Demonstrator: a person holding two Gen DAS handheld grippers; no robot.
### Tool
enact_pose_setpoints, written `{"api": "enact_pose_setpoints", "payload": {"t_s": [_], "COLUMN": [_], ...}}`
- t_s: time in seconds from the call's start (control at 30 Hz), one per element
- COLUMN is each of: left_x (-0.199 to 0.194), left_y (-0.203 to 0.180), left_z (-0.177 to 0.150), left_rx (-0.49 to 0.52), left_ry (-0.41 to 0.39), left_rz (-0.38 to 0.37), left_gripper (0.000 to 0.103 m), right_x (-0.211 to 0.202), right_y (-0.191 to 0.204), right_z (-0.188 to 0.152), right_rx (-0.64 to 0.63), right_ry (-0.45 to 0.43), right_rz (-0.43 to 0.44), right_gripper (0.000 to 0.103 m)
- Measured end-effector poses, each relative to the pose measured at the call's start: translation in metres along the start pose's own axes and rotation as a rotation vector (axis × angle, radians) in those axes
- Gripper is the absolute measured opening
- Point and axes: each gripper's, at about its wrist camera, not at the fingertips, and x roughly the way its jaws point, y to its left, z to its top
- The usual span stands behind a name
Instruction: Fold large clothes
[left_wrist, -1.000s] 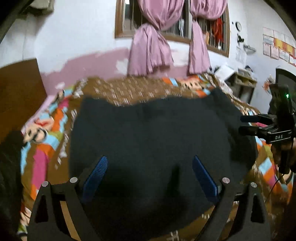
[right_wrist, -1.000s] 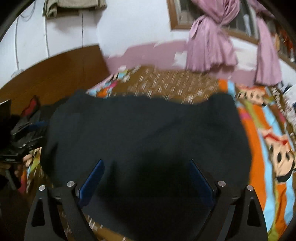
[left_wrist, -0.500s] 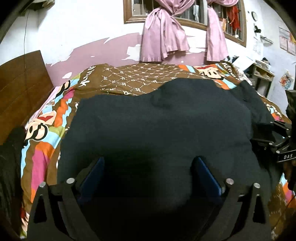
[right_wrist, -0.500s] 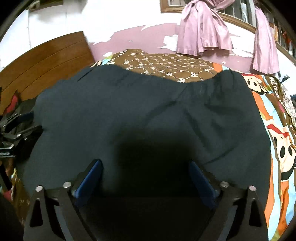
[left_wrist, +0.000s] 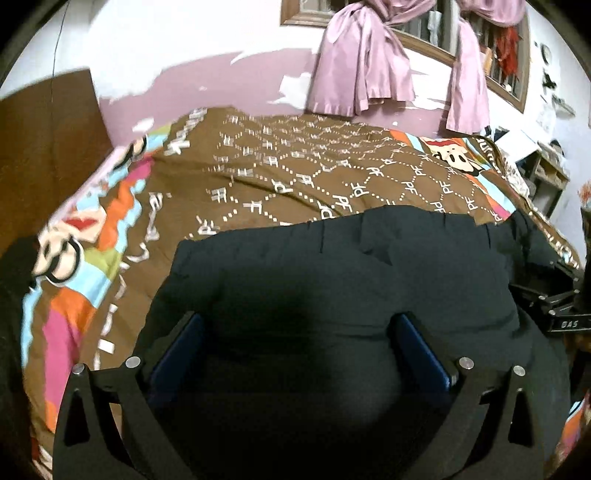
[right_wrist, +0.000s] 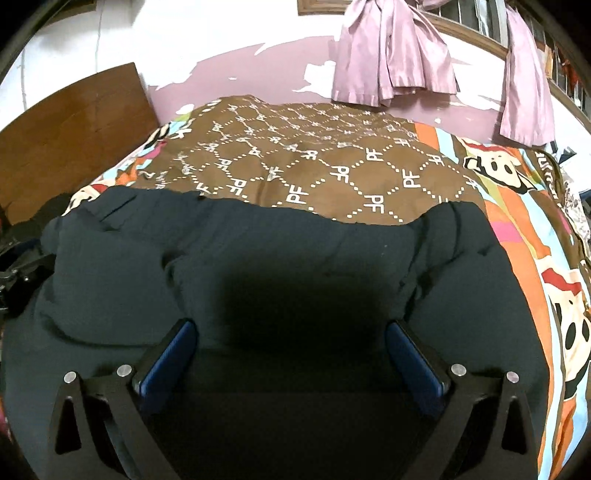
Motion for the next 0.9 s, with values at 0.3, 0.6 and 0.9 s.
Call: {"api": "enact_pose_setpoints", "payload": {"t_s": [0.3,0.6,0.9], "left_x": [0.016,0.019,0.019], "left_y": [0.005,0.010,0.009], "left_z": [-0.001,-0.006,-0.008], "left_rx": [-0.046,-0.088,-0.097], "left_ry": [0.030,0.002,-0.009], "left_rz": [-0.031,-0.070,-0.072], "left_gripper": [0.103,0.102,0.102], "right_x": [0.020,0.025,0.026], "right_y": [-0.007,-0.004,0.001], "right_z": [-0.002,-0.005,-0.007], "right_rx": [0.049,0.038,0.018], "right_ry": [0.044,0.033,0.037], "right_rz": [0.050,0.040,0.011], "right_gripper": [0.103,0.103,0.103]}}
